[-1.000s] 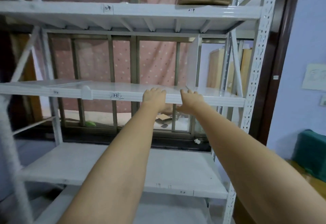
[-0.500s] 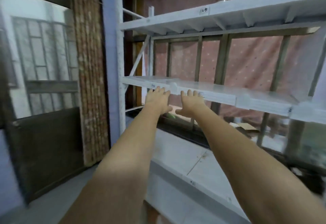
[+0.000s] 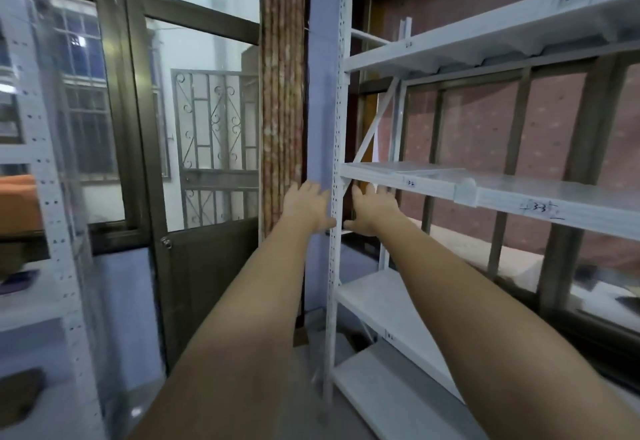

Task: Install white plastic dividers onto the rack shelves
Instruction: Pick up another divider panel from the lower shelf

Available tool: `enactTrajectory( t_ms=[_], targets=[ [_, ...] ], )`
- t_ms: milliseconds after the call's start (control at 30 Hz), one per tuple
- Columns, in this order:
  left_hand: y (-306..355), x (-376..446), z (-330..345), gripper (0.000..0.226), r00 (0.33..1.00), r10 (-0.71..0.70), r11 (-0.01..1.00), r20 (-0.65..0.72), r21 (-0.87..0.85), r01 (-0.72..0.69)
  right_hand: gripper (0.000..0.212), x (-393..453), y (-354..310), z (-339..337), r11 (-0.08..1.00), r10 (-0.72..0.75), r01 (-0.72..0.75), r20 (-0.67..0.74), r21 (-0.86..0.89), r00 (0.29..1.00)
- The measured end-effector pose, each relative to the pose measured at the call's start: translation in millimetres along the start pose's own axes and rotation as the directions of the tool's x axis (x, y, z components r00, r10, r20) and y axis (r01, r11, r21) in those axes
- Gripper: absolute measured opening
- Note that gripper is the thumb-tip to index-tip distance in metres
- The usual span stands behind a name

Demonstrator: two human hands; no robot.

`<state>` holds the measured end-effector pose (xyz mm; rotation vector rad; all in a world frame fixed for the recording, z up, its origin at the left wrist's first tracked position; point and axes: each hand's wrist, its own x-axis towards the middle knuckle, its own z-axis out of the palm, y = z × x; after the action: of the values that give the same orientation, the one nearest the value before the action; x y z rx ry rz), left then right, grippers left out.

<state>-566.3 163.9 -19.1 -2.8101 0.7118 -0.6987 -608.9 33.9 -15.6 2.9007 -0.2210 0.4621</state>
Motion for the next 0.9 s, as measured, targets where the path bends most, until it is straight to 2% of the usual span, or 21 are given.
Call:
enactTrajectory(
  t_ms=[133, 400, 633, 900],
  targets=[
    [-37, 22, 19, 0.078, 1.000, -0.015, 0.999, -0.016, 0.030, 0.015, 0.085, 40, -26, 3, 1.000, -0.020, 0.020, -0.034, -0.003, 0.999],
    [-72, 70, 68, 0.076, 1.000, 0.008, 1.000, 0.013, -0.009, -0.008, 0.077, 100, -46, 30, 1.000, 0.025, -0.025, -0.008, -0.018, 1.000],
    [-77, 126, 99, 0.070, 1.000, 0.027, 0.999, 0.002, 0.029, -0.027, 0.070, 160, -39, 52, 0.998, 0.040, -0.039, 0.018, -0.042, 0.999],
    [-84, 239, 116, 0.071, 0.998, 0.028, 0.998, -0.053, 0.064, -0.025, 0.073, 264, -8, 65, 0.996, 0.066, -0.070, -0.087, -0.049, 0.994]
  ],
)
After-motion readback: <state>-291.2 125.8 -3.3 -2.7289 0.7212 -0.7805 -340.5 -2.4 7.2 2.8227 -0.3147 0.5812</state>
